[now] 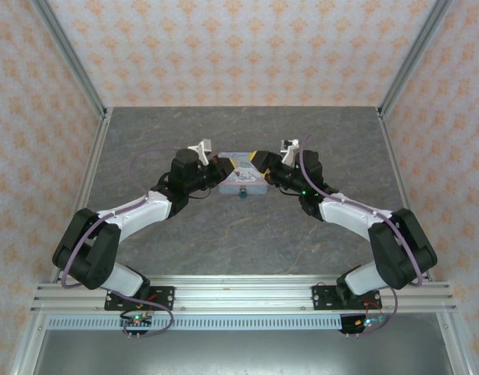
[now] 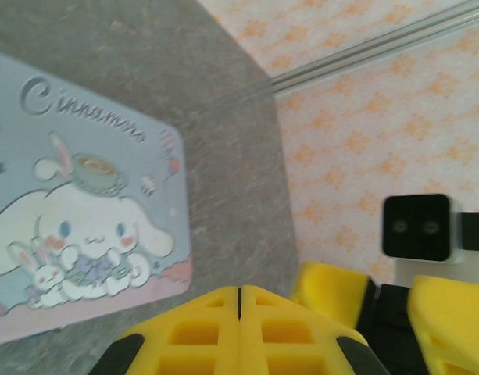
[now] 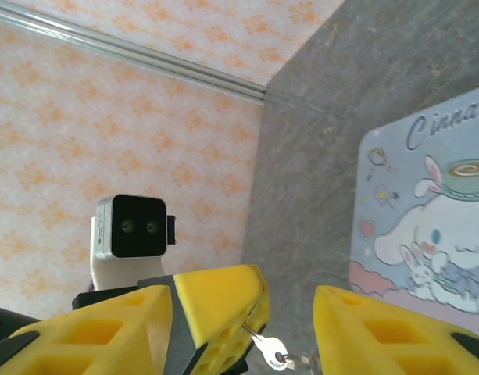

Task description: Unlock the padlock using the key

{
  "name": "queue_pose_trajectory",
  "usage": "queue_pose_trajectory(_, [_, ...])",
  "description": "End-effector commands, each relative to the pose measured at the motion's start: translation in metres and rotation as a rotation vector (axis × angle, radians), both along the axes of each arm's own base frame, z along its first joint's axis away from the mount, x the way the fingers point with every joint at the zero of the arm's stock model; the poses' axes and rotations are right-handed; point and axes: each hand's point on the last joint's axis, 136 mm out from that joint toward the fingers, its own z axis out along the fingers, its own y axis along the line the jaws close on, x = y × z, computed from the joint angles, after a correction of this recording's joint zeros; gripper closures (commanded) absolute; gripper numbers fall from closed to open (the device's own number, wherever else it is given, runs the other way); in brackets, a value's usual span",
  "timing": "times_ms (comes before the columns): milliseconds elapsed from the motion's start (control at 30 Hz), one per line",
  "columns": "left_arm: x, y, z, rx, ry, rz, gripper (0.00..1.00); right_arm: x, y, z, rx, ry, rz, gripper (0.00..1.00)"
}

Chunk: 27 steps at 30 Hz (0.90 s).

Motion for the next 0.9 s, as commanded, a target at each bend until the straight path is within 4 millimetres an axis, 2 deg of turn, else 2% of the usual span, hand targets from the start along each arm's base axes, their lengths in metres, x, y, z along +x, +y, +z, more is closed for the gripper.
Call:
queue_pose_trajectory(0, [0.010,-0.003,0.053,-0.105,-0.135,0.028,1.00,0.006,0.005,0.029,0.119,-0.065,0.012,0.50])
queue_pose_trajectory(333, [0.020,-0.010,0.067,-0.181,-0.144,0.033,1.00,0.007,0.013,0.026,0.180,-0.063,0.046,0.52])
queue_pose_trajectory(667, [0.022,-0.015,0.062,-0.180,-0.124,0.015,1.00,0.001,0.022,0.029,0.189,-0.085,0.117,0.55])
queue_pose_trajectory(867, [0.022,-0.020,0.059,-0.176,-0.108,-0.013,1.00,-0.008,0.027,0.024,0.166,-0.090,0.179,0.61])
